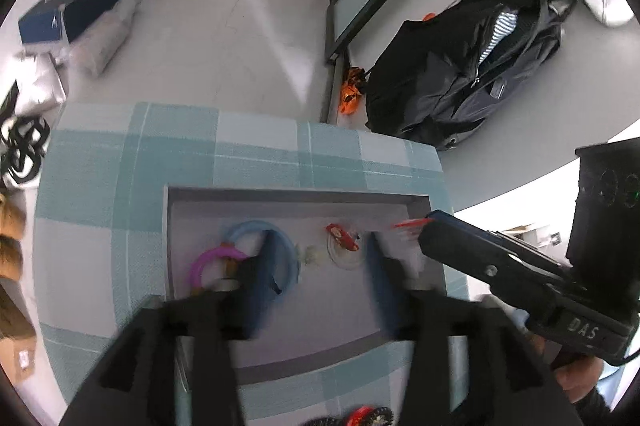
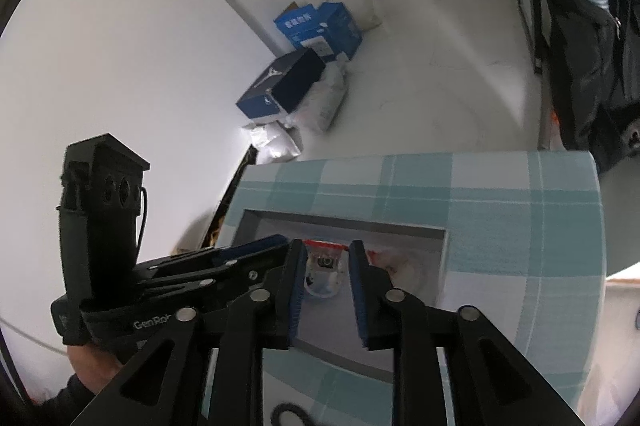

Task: Organize jewelry
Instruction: 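Carry both held pieces into the grey box and open both tools, then withdraw both tools from the box toward the black bracelets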

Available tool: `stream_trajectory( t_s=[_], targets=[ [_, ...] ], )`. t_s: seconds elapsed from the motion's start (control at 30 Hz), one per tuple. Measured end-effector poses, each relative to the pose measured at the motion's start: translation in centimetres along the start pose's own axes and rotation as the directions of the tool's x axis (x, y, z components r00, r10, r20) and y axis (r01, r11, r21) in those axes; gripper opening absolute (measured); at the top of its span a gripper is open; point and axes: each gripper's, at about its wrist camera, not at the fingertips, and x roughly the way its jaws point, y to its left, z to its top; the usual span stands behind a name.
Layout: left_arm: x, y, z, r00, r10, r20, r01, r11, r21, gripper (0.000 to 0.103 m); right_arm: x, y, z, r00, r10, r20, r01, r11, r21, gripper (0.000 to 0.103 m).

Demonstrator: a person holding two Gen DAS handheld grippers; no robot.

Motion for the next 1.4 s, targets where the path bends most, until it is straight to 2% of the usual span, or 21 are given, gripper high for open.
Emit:
stream_trajectory(
  t_s=[0.03, 0.07, 0.1, 0.2, 0.47, 0.8, 0.93, 1.03, 1.17, 1.33, 1.37, 1.4],
  targets=[
    [-0.3, 0.3, -0.1, 1.0, -0.015, 0.014, 0.015, 1.0, -0.019, 0.061, -0.3, -0.1, 0.0, 1.0, 0.005, 0.012, -0.005, 1.0, 0.008, 0.049],
    [-0.5, 0.4, -0.1, 0.999, -0.026, 0.022, 0.027, 0.999, -0.031, 0.067, -0.5, -0.2, 0.0, 1.0, 0.006, 0.025, -0.006, 1.0, 0.012, 0.065],
    [-0.7, 0.5, -0.1, 0.999, -0.035, 0.028, 0.036, 0.999, -0.038, 0.067, -0.8, -0.3, 0.0, 0.999, 0.006, 0.036, -0.006, 1.0, 0.013, 0.069],
    [-1.5, 0.6, -0.2, 0.998, -0.036, 0.046, 0.038, 0.999, -0.038, 0.067, -1.4, -0.3, 0.1, 0.999, 0.011, 0.049, -0.012, 1.0, 0.014, 0.069],
    [-2.4, 0.1, -0.4, 0.996, 0.019, 0.088, -0.017, 1.0, -0.013, 0.067, -2.6, -0.6, -0.2, 0.997, 0.005, 0.074, -0.006, 1.0, 0.015, 0.069],
    [-3.3, -0.7, -1.6, 0.982, 0.118, 0.148, -0.124, 0.992, 0.032, 0.067, -4.0, -0.2, -1.1, 0.993, -0.022, 0.12, 0.021, 1.0, 0.008, 0.085],
    [-3.6, -0.5, -2.9, 0.963, 0.192, 0.187, -0.201, 0.979, 0.031, 0.067, -4.9, 0.3, -2.2, 0.989, -0.045, 0.139, 0.046, 0.999, -0.003, 0.089],
    [-4.0, -0.5, -4.1, 0.958, 0.207, 0.199, -0.215, 0.977, 0.017, 0.067, -5.8, 1.2, -3.4, 0.985, -0.044, 0.169, 0.052, 0.998, -0.039, 0.094],
    [-4.8, -1.5, -5.8, 0.926, 0.283, 0.248, -0.305, 0.951, 0.055, 0.067, -7.0, 2.6, -5.2, 0.978, -0.033, 0.207, 0.055, 0.993, -0.101, 0.098],
    [-5.7, -2.6, -7.9, 0.919, 0.288, 0.269, -0.324, 0.941, 0.101, 0.068, -8.4, 3.7, -7.7, 0.97, -0.017, 0.242, 0.057, 0.986, -0.157, 0.101],
    [-6.1, -2.9, -8.4, 0.91, 0.3, 0.285, -0.341, 0.934, 0.106, 0.069, -8.6, 3.7, -8.1, 0.969, -0.02, 0.246, 0.061, 0.986, -0.158, 0.102],
    [-6.3, -3.0, -8.7, 0.904, 0.309, 0.297, -0.353, 0.929, 0.107, 0.076, -8.7, 3.6, -8.5, 0.968, -0.024, 0.248, 0.063, 0.986, -0.153, 0.102]
  ],
)
